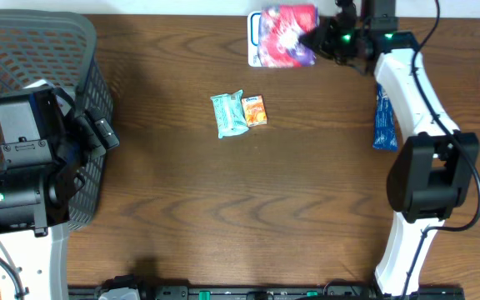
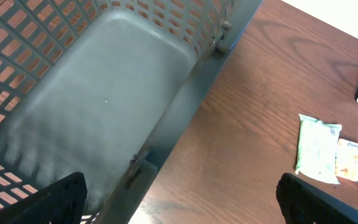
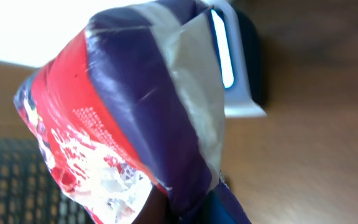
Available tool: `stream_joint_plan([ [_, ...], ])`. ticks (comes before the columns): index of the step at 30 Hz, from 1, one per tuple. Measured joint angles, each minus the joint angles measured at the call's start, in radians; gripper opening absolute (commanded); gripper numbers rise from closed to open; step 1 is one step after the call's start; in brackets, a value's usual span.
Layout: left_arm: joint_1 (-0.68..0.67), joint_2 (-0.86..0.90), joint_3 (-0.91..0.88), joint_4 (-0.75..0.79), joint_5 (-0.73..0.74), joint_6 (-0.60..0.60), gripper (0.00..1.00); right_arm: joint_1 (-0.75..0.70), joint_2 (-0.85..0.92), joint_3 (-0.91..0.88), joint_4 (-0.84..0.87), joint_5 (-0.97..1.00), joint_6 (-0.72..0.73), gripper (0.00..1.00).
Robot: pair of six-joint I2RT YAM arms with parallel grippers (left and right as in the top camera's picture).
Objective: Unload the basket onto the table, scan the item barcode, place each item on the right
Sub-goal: 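Carry the Carefree pack to the far right of the table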
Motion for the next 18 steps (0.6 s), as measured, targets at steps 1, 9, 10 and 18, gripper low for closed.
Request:
stream_joint_plan([
  [1, 0.0, 0.0, 0.0, 0.0, 0.0, 0.0, 0.98, 0.013, 0.002, 0.0, 0.028, 0.015, 0.033, 0.01],
  [9, 0.0, 0.0, 0.0, 0.0, 0.0, 0.0, 0.98, 0.114, 0.063, 0.0, 0.233, 0.099, 0.228, 0.01],
  [10, 0.0, 0.0, 0.0, 0.0, 0.0, 0.0, 0.98, 0.119, 0.077, 0.0, 0.247, 0.101, 0.243, 0.01],
  [18, 0.0, 0.0, 0.0, 0.0, 0.0, 0.0, 0.98, 0.099, 0.133, 0.0, 0.238, 0.118, 0.277, 0.02],
])
